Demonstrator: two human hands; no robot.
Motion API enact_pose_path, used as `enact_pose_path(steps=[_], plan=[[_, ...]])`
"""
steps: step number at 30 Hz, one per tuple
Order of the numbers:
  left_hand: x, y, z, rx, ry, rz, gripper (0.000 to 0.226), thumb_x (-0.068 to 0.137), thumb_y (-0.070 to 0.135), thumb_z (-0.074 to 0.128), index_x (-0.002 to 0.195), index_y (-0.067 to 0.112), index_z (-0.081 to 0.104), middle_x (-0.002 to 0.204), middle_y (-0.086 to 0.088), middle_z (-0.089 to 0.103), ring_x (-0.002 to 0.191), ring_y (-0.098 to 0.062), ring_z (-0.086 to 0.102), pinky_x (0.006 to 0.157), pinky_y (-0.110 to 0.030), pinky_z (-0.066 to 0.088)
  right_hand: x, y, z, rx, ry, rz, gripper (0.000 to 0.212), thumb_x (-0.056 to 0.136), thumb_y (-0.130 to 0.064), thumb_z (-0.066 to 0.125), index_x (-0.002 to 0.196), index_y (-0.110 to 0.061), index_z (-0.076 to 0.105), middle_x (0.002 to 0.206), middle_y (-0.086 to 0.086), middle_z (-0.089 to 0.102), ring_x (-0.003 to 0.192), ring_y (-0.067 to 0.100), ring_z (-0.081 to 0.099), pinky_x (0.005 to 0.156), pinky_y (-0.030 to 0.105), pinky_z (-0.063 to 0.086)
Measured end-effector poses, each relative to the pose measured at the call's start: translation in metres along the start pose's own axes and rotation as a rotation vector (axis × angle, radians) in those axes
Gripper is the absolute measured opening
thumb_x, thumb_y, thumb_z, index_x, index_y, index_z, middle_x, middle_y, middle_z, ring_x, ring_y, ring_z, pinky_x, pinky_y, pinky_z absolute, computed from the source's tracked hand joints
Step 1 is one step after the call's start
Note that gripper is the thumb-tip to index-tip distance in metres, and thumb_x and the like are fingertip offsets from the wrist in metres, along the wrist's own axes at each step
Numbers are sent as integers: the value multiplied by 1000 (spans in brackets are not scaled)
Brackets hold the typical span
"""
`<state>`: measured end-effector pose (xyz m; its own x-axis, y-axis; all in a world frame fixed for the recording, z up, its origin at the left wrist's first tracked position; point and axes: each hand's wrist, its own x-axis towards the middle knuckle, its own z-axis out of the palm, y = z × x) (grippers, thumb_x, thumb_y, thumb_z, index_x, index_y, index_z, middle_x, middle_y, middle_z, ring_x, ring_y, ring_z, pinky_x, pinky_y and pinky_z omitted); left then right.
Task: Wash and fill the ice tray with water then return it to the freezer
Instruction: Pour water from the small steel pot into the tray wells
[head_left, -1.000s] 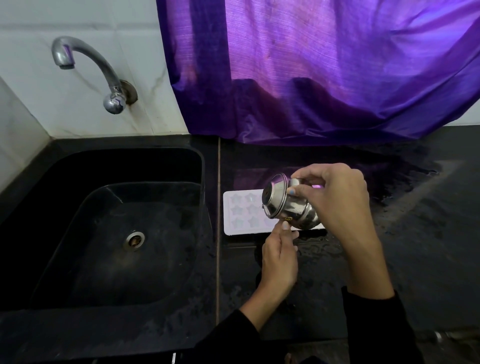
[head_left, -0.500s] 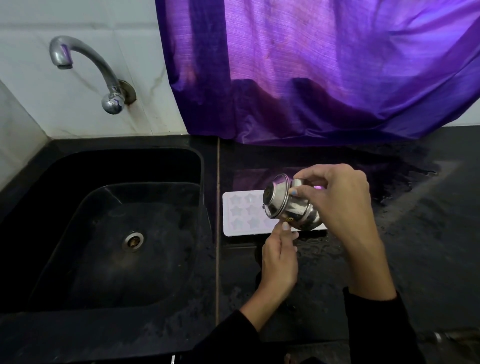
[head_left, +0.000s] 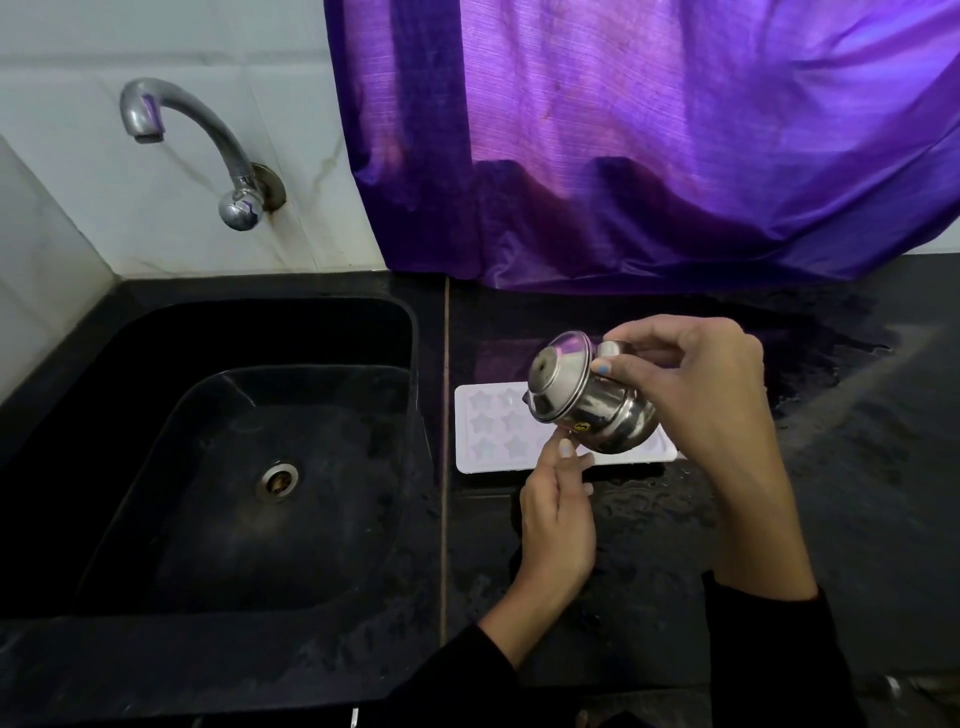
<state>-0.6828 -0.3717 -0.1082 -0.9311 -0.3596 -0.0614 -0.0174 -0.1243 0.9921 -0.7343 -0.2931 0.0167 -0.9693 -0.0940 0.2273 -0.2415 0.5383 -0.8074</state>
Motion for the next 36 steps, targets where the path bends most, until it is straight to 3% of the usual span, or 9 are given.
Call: enact_pose_path(steps=[7,10,15,19,29,36], plan=[[1,-3,-8,20,46,-6,41,89,50,30,122,41,53,101,23,67,98,-4,64,91,-42,51,2,-9,17,-70,-34,-37,12,73,-26,80,81,-32,74,76,-12,72,81,10,69,80,43,55],[2,-3,-10,24,66,-23,35,88,50,31,112,44,55,95,24,67,97,-6,64,90,-43,51,2,-12,22,-119,-55,-49,10,74,-28,79,82,-32,74,77,-10,72,81,12,68,79,43,54],[3,-4,-14,29,67,-25,26,92,48,31,99,46,56,94,18,68,97,-4,65,88,-41,53,0,-18,28,-180,-78,-69,12,75,-32,78,87,-32,74,82,-8,72,83,14,67,81,41,53],[4,-6,-16,49,64,-34,28,102,32,31,99,44,55,97,15,66,99,-1,64,88,-38,53,0,-19,31,-222,-92,-76,14,77,-33,77,90,-33,74,85,-8,72,85,14,66,80,39,53],[4,-7,-16,54,57,-37,28,102,32,30,108,33,58,99,14,67,100,-3,64,89,-39,53,0,-19,32,-254,-102,-81,15,77,-33,77,91,-33,73,86,-9,72,82,13,66,77,33,52],[5,-5,-15,62,48,-21,29,103,29,30,100,37,58,101,13,67,99,2,63,87,-34,53,1,-19,32,-245,-104,-75,13,77,-33,77,89,-32,73,84,-8,72,82,14,67,79,36,53]])
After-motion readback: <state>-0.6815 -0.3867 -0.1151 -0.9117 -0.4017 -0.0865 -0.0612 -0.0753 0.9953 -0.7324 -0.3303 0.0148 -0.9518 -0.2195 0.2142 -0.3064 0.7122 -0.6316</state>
